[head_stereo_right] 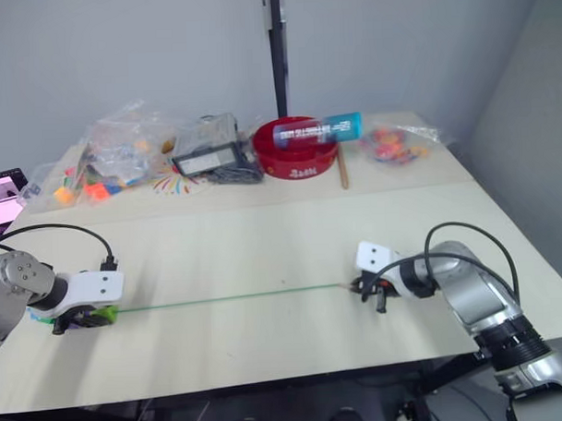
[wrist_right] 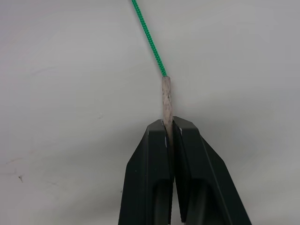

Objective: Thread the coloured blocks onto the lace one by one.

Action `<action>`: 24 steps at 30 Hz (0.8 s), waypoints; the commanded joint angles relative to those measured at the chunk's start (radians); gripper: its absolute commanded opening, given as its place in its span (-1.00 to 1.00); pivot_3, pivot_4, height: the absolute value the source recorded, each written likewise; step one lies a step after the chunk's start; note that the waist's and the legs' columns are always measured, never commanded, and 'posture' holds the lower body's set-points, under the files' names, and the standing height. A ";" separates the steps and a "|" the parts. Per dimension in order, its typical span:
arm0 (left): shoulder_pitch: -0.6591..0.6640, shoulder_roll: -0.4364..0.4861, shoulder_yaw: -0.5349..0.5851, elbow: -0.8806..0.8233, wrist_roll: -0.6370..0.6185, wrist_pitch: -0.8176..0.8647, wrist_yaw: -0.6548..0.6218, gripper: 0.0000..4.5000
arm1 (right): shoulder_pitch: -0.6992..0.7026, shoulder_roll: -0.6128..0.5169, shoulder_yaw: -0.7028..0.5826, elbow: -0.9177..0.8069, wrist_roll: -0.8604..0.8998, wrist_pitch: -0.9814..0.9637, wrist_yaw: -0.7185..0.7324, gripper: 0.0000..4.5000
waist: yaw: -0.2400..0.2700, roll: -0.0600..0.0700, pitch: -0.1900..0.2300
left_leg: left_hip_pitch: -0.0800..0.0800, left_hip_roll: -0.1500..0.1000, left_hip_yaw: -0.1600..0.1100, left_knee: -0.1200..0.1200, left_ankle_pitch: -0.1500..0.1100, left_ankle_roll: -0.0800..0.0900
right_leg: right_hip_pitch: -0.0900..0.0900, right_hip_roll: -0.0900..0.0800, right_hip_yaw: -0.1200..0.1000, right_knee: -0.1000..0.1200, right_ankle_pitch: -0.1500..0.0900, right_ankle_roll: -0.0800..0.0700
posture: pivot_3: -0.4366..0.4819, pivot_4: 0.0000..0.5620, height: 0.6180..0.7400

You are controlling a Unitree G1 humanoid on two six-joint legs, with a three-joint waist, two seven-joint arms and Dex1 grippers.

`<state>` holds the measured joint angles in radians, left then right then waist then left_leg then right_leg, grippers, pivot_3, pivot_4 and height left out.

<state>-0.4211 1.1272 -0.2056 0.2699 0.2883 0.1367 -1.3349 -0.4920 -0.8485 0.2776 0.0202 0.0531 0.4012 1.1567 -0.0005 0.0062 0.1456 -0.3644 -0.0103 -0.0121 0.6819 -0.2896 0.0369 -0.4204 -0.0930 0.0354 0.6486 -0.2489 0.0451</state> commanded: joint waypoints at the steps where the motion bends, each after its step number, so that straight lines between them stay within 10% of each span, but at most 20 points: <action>1: 0.002 -0.034 -0.045 0.022 0.033 0.009 0.022 -0.44 | -0.011 0.013 -0.029 -0.025 0.015 0.021 -0.007 -1.00 | 0.004 0.000 0.000 | 0.000 0.000 0.000 0.000 0.000 0.000 | 0.000 0.000 0.000 0.000 0.000 0.000 | -0.05 -0.47 1.00; 24: -0.031 -0.069 -0.028 0.042 0.015 -0.077 0.023 -0.44 | 0.004 0.135 0.019 -0.066 0.015 0.076 -0.010 -1.00 | 0.015 0.005 -0.003 | 0.000 0.001 0.008 0.001 0.000 0.000 | 0.001 0.001 0.000 0.000 0.000 0.000 | -0.05 -0.47 1.00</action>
<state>-0.4714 1.0811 -0.2118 0.3196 0.3135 0.0681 -1.3220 -0.4796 -0.7232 0.2805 -0.0357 0.0621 0.4825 1.1446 0.0146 0.0113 0.1424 -0.3643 -0.0097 -0.0042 0.6830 -0.2893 0.0366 -0.4193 -0.0924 0.0352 0.6486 -0.2489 0.0451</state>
